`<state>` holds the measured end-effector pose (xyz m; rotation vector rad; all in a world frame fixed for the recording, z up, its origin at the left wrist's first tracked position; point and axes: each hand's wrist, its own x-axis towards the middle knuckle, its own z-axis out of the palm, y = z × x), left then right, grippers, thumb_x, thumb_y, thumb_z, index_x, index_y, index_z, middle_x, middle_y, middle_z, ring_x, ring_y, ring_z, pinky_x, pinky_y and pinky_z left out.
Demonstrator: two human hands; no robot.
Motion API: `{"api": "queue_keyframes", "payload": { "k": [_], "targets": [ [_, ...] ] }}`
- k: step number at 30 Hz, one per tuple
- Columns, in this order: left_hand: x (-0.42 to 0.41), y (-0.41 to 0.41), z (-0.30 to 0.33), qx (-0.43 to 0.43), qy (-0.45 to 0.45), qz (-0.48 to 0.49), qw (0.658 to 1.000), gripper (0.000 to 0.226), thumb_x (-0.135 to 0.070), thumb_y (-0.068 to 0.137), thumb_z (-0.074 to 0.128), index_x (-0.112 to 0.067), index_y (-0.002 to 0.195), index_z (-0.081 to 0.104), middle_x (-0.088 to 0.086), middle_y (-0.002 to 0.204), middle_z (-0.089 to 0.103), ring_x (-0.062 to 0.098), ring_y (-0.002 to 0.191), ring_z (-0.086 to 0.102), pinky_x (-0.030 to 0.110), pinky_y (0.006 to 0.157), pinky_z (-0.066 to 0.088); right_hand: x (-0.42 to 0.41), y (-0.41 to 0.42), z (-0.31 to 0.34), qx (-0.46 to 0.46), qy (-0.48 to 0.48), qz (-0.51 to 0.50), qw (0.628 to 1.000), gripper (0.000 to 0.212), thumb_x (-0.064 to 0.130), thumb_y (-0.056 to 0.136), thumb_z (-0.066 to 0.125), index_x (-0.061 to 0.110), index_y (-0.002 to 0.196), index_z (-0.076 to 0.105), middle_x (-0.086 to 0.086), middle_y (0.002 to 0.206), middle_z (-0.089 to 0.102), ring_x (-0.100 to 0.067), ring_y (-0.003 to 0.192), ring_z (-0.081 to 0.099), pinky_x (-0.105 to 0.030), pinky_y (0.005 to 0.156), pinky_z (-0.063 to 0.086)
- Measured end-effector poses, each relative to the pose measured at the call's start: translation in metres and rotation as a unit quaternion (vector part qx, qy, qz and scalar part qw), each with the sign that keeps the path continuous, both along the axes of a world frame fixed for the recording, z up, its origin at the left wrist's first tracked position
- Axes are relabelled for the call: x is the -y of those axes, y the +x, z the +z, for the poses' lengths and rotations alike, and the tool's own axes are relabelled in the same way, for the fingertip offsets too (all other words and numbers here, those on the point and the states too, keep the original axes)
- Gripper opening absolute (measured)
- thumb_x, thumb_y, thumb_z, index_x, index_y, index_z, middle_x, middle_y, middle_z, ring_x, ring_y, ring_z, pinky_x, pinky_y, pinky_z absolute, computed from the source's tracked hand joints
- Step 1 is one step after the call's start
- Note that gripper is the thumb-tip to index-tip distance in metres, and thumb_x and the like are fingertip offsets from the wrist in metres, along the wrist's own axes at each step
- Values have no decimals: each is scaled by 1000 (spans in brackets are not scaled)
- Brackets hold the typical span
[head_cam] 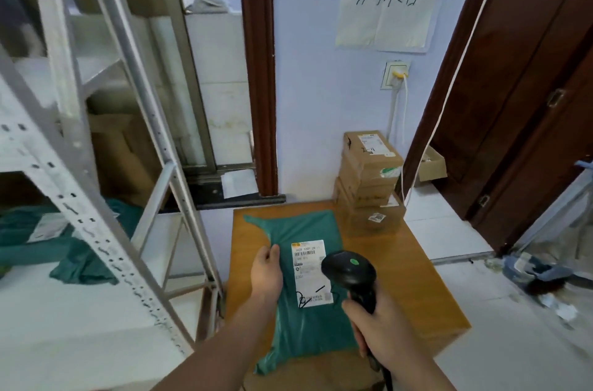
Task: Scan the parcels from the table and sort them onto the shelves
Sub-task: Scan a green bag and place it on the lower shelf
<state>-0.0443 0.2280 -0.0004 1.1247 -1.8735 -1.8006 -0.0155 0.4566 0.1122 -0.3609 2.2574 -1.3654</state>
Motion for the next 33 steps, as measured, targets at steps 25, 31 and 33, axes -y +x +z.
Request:
{"api": "queue_keyframes", "payload": {
  "k": [25,31,33],
  "targets": [
    [-40,367,3,-20,25,362,932,35,-34,109,46,-3,97,58,17,96,66,34,95,65,49,91,51,-13,199,-6,24,-6,316,949,11,20,91,65,16,98,57,-7,54,53,-21,43,51,-35,48,47],
    [-2,441,7,-21,0,414,910,32,-37,109,44,-12,99,62,8,98,71,28,95,67,52,94,53,44,256,-4,30,-8,376,926,11,16,95,62,21,102,56,-10,59,51,-19,44,49,-31,46,44],
    [14,466,11,-20,-22,437,899,31,-35,108,44,-11,96,60,9,94,69,30,94,66,52,92,53,68,277,-3,22,-10,385,922,11,17,95,63,23,101,56,-10,60,52,-18,44,50,-30,46,46]
  ]
}}
